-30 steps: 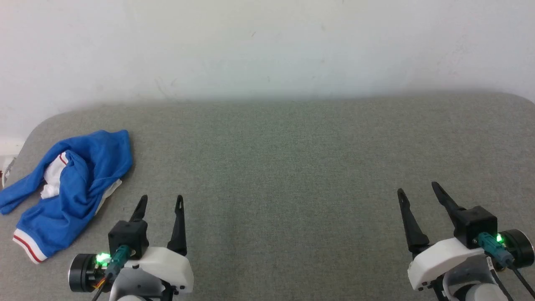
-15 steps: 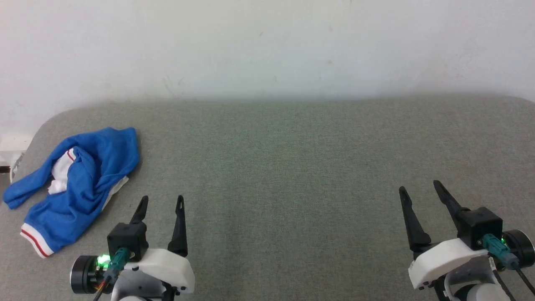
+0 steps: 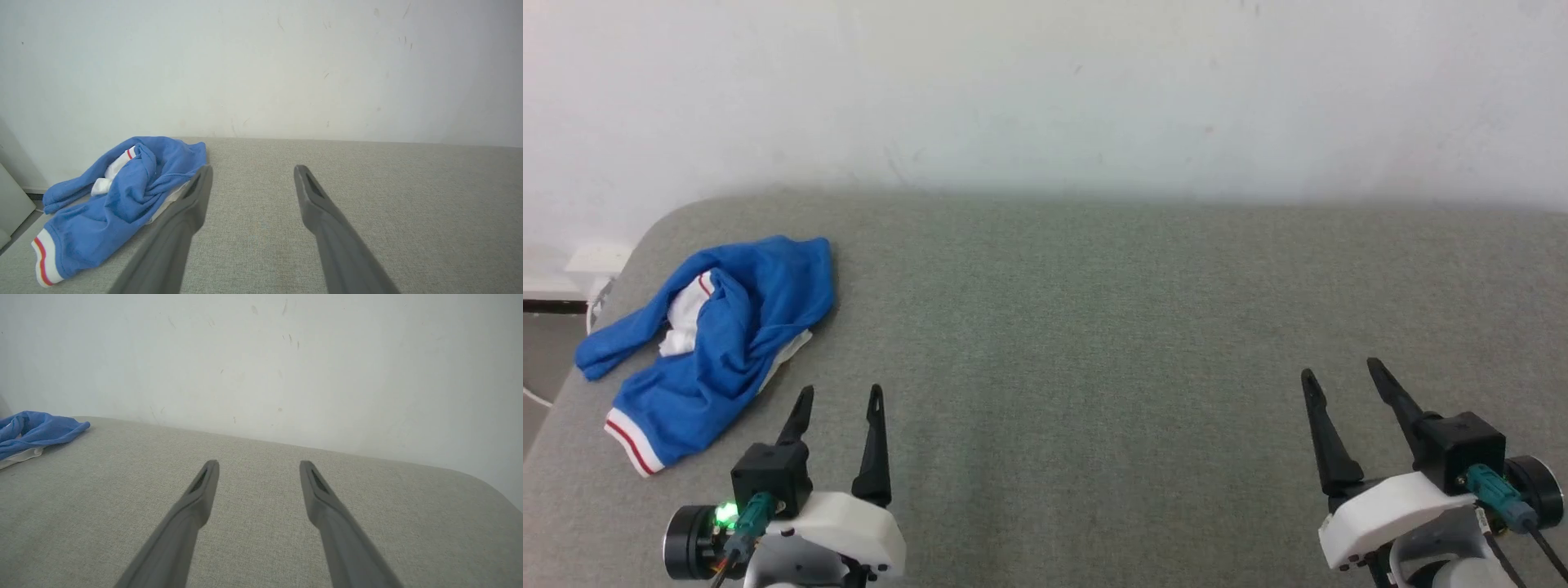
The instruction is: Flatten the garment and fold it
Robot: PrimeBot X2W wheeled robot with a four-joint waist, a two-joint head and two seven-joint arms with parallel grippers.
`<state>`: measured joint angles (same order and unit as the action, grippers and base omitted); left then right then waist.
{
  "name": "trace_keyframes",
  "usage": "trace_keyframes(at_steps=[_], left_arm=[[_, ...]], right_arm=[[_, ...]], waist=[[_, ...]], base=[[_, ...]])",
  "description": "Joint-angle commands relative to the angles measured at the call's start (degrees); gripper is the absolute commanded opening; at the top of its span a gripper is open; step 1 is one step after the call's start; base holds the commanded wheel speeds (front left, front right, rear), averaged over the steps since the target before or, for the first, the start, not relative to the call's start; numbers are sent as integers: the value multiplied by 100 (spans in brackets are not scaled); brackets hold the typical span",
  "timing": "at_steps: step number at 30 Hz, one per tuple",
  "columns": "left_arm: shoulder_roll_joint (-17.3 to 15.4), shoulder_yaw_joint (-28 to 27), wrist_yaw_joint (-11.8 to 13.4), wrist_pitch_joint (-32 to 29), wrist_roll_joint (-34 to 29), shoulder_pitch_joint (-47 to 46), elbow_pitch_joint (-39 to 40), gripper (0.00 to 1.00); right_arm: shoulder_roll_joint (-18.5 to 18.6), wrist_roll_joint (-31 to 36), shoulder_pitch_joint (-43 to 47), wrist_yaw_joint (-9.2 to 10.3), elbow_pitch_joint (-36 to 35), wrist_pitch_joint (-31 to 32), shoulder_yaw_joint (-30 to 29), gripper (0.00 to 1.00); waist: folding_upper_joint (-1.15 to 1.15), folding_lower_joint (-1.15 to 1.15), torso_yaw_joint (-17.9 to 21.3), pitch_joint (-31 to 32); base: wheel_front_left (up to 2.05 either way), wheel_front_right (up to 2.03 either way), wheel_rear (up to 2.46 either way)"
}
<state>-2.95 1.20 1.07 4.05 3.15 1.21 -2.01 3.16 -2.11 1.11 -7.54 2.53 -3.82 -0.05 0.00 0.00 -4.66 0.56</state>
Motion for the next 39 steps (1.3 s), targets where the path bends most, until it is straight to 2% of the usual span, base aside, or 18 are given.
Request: trace_keyframes(at_steps=[1,39], left_arm=[[2,3,25,52,42,73,-35,100],[4,-36,72,507,198,333,-108,100]], right_arm=[[-8,-79,5,2,19,-76,-26,100],[-17,-336,71,3,252,-530,355,100]], waist=[[0,0,-89,16],[0,0,-1351,192]], base=[[0,0,0],[0,0,0]])
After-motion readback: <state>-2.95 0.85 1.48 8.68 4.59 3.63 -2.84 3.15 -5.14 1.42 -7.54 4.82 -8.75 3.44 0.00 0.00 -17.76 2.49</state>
